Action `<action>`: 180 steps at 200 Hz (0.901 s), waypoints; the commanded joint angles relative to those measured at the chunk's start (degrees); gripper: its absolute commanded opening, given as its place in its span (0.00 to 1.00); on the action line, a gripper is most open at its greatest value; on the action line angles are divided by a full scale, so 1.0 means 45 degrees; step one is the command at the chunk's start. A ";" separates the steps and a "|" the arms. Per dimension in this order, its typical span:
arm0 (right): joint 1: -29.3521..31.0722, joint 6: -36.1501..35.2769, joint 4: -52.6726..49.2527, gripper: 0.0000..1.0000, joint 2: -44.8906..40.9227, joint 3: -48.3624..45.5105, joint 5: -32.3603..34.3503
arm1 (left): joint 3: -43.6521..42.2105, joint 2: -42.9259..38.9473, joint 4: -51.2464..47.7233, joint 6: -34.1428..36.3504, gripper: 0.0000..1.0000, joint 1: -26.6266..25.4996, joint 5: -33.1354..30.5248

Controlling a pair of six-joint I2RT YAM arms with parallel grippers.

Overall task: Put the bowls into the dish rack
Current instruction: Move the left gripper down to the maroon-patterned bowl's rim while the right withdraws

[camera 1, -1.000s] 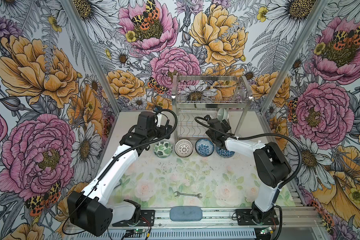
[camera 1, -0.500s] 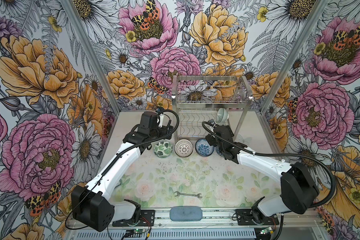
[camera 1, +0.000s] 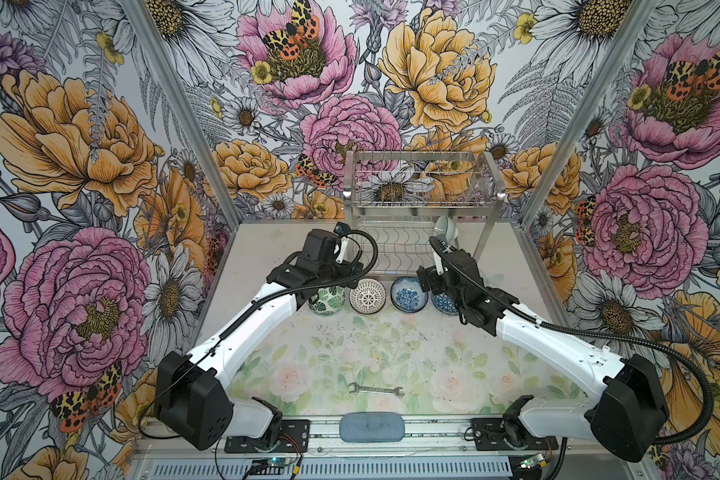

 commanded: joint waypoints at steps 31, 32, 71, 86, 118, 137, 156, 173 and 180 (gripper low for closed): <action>-0.0132 0.0826 -0.0094 1.00 -0.0081 0.0779 -0.0419 | -0.0439 0.0928 0.0655 -0.1052 0.99 -0.0551 0.0001; -0.0132 0.0826 -0.0097 1.00 -0.0091 0.0761 -0.0453 | -0.0448 0.0932 0.0681 -0.1061 0.99 -0.0560 -0.0015; -0.0525 0.0762 -0.0514 1.00 -0.1435 0.0355 -0.1308 | -0.0274 0.0805 0.0468 -0.2126 0.98 -0.0783 -0.0509; -0.0764 0.0751 -0.0725 1.00 -0.1913 0.0109 -0.1477 | -0.0755 0.0433 0.0703 -0.2769 0.98 -0.0841 -0.0823; -0.1233 0.0908 -0.0993 1.00 -0.2539 -0.0178 -0.1770 | -0.1888 -0.0035 0.1075 -0.3826 0.98 -0.1108 -0.1448; -0.1426 0.0995 -0.0990 1.00 -0.2520 -0.0182 -0.1953 | -0.2243 -0.0031 0.1136 -0.3980 0.97 -0.1409 -0.1897; -0.1521 0.0999 -0.0960 1.00 -0.2310 -0.0178 -0.2117 | -0.2444 0.0109 0.1209 -0.3876 0.94 -0.1579 -0.2329; -0.1542 0.0979 -0.0964 1.00 -0.2139 -0.0231 -0.2192 | -0.2579 0.0222 0.1368 -0.3583 0.90 -0.1578 -0.2422; -0.1558 0.0982 -0.0971 0.99 -0.2125 -0.0296 -0.2228 | -0.2634 0.0250 0.1513 -0.3458 0.85 -0.1594 -0.2470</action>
